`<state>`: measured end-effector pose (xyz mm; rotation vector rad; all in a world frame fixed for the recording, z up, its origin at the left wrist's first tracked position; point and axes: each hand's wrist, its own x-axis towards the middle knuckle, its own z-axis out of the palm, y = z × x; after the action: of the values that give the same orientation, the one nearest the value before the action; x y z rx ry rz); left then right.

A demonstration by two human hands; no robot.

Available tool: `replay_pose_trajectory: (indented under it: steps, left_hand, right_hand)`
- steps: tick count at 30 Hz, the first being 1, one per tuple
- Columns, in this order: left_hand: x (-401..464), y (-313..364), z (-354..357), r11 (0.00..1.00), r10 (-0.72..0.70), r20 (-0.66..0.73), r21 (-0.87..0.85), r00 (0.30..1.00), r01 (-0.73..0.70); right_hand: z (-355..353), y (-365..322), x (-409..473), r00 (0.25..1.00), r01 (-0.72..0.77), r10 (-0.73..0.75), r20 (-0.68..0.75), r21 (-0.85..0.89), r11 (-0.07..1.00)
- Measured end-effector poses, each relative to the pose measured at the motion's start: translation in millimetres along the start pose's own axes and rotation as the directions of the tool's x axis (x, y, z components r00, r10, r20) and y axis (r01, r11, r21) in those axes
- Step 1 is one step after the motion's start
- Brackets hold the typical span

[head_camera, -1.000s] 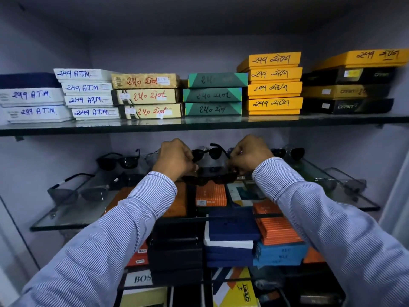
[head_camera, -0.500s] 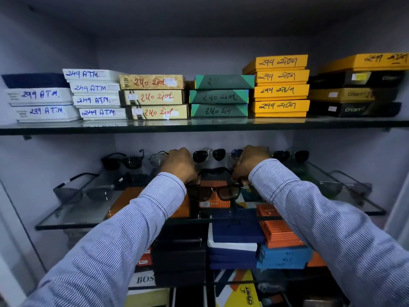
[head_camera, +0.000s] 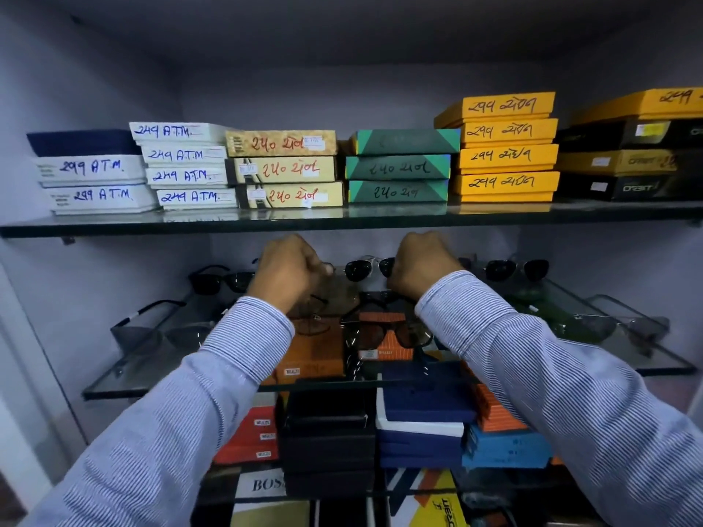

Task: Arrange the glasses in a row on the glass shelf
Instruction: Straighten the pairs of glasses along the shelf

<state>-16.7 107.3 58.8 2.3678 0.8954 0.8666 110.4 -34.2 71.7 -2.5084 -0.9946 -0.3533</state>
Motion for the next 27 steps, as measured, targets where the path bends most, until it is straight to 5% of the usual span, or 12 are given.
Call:
replay_pose_trajectory:
  steps: [6, 18, 22, 27]
  left_hand:
    - [12, -39, -15, 0.995, -0.017, -0.003, 0.097, 1.000, 0.017]
    - [38, -61, 3, 0.986, -0.023, 0.190, 0.164, 0.981, -0.009]
    - [50, -59, 12, 0.984, -0.020, 0.372, 0.172, 0.928, -0.048]
    - [58, -67, 22, 0.976, -0.025, 0.430, 0.208, 0.902, -0.072]
  right_hand:
    - [24, -62, -5, 0.984, 0.143, -0.153, 0.089, 0.112, 0.983]
    - [62, -112, -8, 0.999, 0.024, -0.013, 0.051, -0.233, 0.972]
    - [71, -116, -8, 0.999, -0.007, 0.014, 0.029, -0.228, 0.974]
    - [70, -113, -7, 0.999, -0.007, 0.012, 0.038, -0.137, 0.991]
